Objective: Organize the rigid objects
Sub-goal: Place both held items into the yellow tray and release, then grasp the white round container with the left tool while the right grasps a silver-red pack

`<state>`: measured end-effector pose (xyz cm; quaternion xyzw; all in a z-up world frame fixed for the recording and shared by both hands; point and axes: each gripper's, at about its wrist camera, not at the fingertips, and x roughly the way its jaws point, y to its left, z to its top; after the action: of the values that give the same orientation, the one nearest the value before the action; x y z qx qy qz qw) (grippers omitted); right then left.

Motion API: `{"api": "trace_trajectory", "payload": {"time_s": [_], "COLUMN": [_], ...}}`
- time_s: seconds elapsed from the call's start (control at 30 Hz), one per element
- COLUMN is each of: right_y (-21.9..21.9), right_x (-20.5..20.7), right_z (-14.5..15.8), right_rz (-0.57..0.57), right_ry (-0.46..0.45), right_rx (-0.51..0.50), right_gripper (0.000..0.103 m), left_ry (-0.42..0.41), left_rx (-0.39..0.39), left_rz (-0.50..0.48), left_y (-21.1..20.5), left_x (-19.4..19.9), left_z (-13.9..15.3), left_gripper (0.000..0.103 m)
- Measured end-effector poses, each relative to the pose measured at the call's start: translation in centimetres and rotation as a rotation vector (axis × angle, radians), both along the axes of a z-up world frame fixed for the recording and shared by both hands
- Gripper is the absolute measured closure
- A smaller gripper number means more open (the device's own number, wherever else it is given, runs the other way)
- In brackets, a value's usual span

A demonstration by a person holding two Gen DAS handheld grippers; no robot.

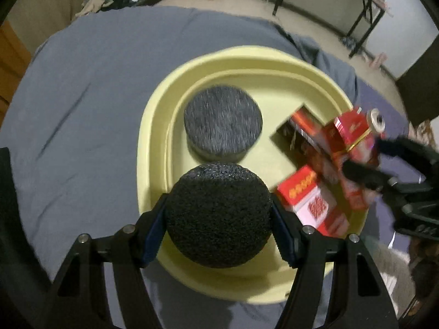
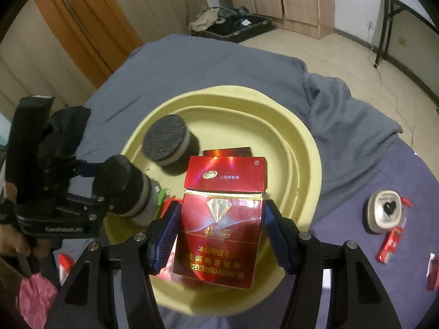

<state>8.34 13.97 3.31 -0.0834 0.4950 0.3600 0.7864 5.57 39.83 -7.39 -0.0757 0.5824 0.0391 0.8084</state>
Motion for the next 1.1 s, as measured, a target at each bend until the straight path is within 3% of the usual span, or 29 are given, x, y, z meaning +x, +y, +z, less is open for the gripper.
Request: {"api": "trace_trajectory", "payload": {"time_s": [0.17,0.3,0.43,0.63,0.73,0.87,0.97,1.1], "right_y": [1.7,0.5,-4.6,-17.2,-25.6,-33.1,-35.5,-36.8], "right_x": [-0.1,-1.3,-2.7,-3.8,-4.3,-5.0,-4.4,-2.5], "right_z": [-2.0,0.0,3.9,7.1,5.9,3.4,0.9,-2.0], "right_rz": [0.008,-0.056,-0.171,-0.373,-0.482,-0.551,-0.519,-0.413], "right_ry": [0.003,0.0,-0.044,-0.15,-0.18,-0.216,-0.228,-0.255], "right_rx": [-0.029,0.065,0.167,0.102,-0.031,-0.174,-0.205,-0.173], "right_gripper": [0.041,0.017,0.0,0.0,0.0,0.0,0.0,0.0], "left_ry": [-0.042,-0.075,-0.148,-0.199,-0.22,-0.179,-0.095,-0.021], "left_rx": [-0.024,-0.049,-0.059,-0.087,-0.13,-0.148,-0.122,-0.155], "left_rz": [0.029,0.058,0.055,-0.058,-0.139,-0.218,-0.24,-0.137], "left_y": [1.0,1.5,0.9,-6.3,-11.5,-17.4,-20.4,-21.8], "left_x": [0.4,-0.3,-1.2,0.6,2.1,5.2,8.6,11.9], "left_z": [-0.1,0.8,4.1,8.0,9.2,8.9,6.5,3.6], "left_gripper": [0.031,0.007,0.0,0.0,0.0,0.0,0.001,0.002]}}
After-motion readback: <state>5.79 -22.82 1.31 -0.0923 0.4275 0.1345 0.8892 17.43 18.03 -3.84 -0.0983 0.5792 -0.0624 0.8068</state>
